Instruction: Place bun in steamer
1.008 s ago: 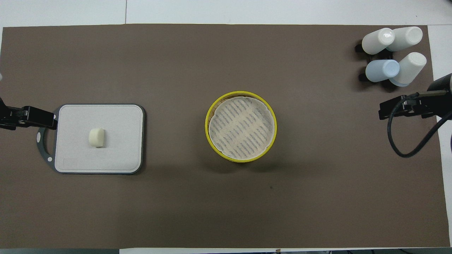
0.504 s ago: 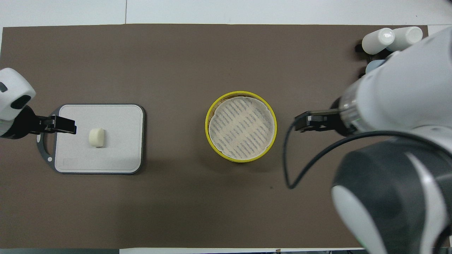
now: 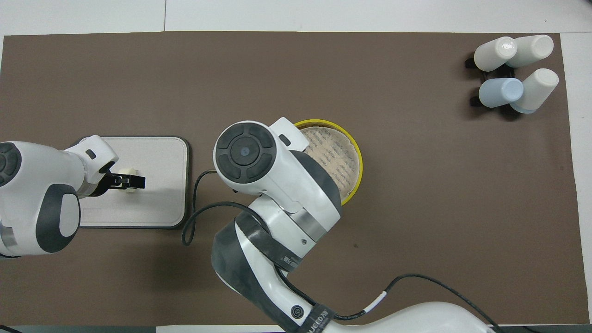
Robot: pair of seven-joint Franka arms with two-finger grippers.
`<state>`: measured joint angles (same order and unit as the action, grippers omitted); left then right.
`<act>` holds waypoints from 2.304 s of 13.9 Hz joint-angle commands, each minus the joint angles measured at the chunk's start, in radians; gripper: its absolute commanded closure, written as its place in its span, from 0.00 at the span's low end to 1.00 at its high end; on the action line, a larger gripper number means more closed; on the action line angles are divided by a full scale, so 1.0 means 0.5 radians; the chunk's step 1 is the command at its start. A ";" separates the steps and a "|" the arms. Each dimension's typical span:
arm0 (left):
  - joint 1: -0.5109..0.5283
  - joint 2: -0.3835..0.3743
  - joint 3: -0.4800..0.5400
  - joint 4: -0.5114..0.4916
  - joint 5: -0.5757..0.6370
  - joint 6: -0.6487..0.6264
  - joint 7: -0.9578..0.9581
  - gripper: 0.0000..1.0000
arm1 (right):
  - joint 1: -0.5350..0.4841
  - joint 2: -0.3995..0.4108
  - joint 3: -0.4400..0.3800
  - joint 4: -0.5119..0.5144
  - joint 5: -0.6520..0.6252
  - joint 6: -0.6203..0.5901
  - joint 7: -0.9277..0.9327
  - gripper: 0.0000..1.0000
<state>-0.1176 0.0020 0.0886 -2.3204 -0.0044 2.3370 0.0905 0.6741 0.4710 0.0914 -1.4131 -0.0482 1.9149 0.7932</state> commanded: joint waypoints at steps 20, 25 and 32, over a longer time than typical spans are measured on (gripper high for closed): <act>-0.319 0.226 -0.009 1.072 -0.160 -0.992 -0.750 0.70 | -0.580 -0.140 -0.023 0.311 -0.060 -0.761 -1.170 1.00; -1.083 0.415 -0.009 1.110 -0.160 -0.473 -1.787 0.70 | -0.949 -0.282 -0.029 0.237 -0.369 -1.191 -2.048 1.00; -1.483 0.701 -0.002 0.926 -0.123 0.047 -1.868 0.66 | -1.143 -0.338 -0.026 0.102 -0.444 -1.188 -2.310 1.00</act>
<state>-0.8398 0.3389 0.0659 -1.8427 -0.0771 2.3164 -0.8406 0.1116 0.3467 0.0608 -1.3157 -0.2532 1.3113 -0.3469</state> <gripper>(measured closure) 0.656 0.907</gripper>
